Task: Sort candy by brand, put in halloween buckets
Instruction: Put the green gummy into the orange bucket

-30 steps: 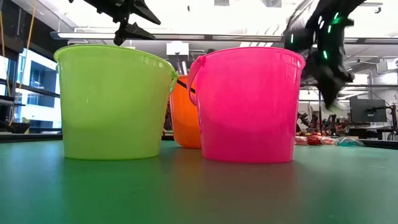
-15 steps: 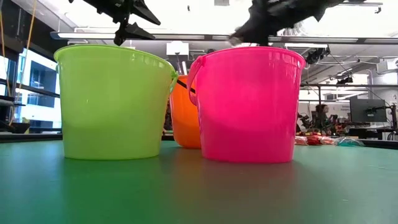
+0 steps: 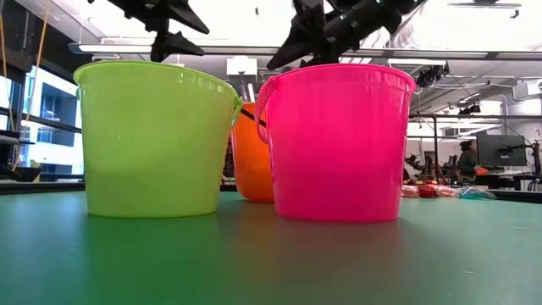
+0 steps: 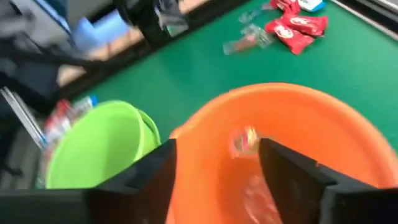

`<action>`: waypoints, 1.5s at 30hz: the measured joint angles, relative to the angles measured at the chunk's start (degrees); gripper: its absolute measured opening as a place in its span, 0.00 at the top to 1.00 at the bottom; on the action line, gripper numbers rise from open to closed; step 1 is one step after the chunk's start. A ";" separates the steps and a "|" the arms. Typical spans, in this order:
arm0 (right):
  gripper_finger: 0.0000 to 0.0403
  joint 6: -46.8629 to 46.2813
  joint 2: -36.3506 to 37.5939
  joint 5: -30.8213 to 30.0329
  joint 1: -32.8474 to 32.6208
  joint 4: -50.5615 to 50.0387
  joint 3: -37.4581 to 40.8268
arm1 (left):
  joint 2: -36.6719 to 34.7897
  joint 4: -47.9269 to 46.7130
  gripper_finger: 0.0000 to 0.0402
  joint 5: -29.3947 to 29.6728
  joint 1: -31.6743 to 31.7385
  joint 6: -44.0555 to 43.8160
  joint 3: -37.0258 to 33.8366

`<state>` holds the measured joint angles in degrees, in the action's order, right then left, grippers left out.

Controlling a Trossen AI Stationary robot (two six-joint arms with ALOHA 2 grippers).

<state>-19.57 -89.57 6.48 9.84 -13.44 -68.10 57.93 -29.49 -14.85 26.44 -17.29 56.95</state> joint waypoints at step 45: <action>0.36 -25.36 11.64 -4.81 -46.49 -27.56 33.07 | -1.53 -3.29 0.46 11.47 -6.43 -1.08 0.02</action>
<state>-44.93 -77.93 1.67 -36.65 -41.00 -35.04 56.40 -32.77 -3.38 20.01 -18.37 56.97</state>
